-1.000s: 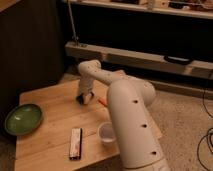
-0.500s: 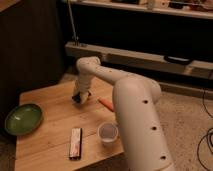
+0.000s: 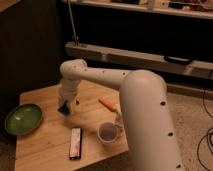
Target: Place the white sponge in the ceramic bowl
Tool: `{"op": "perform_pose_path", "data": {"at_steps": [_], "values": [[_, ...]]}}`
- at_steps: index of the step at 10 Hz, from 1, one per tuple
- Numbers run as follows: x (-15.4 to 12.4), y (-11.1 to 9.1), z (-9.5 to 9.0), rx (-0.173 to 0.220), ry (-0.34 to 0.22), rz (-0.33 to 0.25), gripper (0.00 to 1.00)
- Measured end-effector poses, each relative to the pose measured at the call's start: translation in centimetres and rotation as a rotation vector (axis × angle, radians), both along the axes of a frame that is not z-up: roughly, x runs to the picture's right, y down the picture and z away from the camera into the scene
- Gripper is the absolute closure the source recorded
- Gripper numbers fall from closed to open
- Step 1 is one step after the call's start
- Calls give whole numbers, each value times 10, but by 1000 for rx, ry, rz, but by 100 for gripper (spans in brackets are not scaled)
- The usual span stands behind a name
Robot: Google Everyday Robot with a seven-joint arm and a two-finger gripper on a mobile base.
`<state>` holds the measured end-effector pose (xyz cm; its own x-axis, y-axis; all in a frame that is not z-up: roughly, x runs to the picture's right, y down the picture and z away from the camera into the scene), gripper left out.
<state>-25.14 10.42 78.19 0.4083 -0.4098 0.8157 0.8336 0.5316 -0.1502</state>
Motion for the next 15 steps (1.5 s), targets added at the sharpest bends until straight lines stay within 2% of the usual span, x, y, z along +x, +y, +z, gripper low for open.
{"op": "perform_pose_path", "data": {"at_steps": [1, 4, 5, 8, 11, 12, 14, 15], "values": [[-19, 13, -22, 5, -45, -35, 100], [-71, 39, -69, 12, -139, -103, 100], [-96, 51, -87, 12, -180, -131, 100], [-165, 81, -120, 11, -264, -184, 100], [-210, 100, -132, 11, -289, -181, 100], [-220, 100, -131, 10, -285, -167, 100], [-232, 90, -118, 5, -263, -128, 100], [-236, 76, -104, 4, -244, -102, 100]]}}
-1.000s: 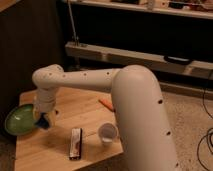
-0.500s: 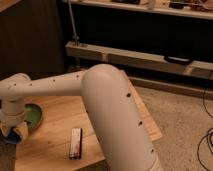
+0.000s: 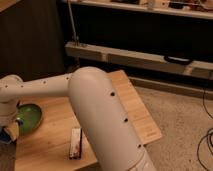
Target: Place the white sponge in the ceramic bowl
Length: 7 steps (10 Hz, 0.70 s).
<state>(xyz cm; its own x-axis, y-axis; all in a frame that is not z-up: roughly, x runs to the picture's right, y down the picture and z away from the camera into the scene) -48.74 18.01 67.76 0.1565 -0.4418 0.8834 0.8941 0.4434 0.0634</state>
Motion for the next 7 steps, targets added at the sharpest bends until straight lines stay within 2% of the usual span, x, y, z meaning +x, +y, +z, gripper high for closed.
{"op": "perform_pose_path", "data": {"at_steps": [2, 3, 4, 6, 7], "values": [[-1, -28, 28, -2, 23, 33, 100], [2, -52, 51, -6, 43, 57, 99], [5, -72, 72, -11, 63, 76, 93], [8, -93, 101, -23, 92, 94, 76], [9, -102, 112, -38, 100, 97, 63]]}}
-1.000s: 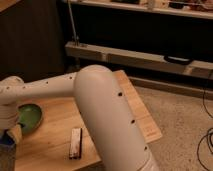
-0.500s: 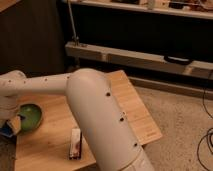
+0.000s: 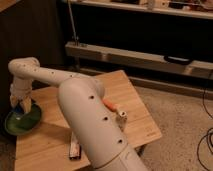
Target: Place the white sponge in the ceramic bowl
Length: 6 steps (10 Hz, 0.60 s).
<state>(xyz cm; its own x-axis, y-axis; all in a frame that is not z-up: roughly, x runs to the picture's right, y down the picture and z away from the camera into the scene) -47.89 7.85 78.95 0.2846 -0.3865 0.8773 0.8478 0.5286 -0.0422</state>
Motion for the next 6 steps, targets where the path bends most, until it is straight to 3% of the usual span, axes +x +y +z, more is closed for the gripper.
{"op": "perform_pose_path", "data": {"at_steps": [2, 4, 6], "values": [[9, -5, 8, -21, 3, -9, 44], [9, 7, -1, -44, -10, -35, 24], [16, 15, -8, -66, -12, -51, 20]]}}
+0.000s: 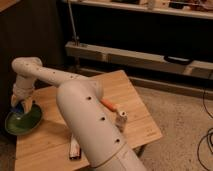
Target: Place the white sponge in the ceramic bowl
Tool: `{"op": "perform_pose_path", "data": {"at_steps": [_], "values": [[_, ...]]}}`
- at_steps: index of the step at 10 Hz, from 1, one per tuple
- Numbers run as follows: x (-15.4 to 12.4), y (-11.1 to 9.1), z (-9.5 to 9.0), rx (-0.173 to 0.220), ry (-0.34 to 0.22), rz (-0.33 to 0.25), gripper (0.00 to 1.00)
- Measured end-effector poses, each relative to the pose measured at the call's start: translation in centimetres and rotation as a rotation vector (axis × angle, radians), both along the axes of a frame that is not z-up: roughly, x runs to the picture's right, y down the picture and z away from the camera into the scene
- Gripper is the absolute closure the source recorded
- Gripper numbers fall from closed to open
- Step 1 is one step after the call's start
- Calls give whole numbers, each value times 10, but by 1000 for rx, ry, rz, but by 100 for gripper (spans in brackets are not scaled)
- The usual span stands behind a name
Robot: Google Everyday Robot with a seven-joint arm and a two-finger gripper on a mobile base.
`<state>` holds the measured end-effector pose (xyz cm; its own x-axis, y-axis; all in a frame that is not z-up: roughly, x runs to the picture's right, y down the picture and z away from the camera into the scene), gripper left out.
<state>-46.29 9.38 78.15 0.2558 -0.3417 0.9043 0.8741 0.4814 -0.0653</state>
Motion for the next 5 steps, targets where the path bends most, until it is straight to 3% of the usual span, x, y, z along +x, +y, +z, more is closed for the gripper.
{"op": "perform_pose_path", "data": {"at_steps": [5], "values": [[13, 9, -1, -22, 19, -11, 20]]}}
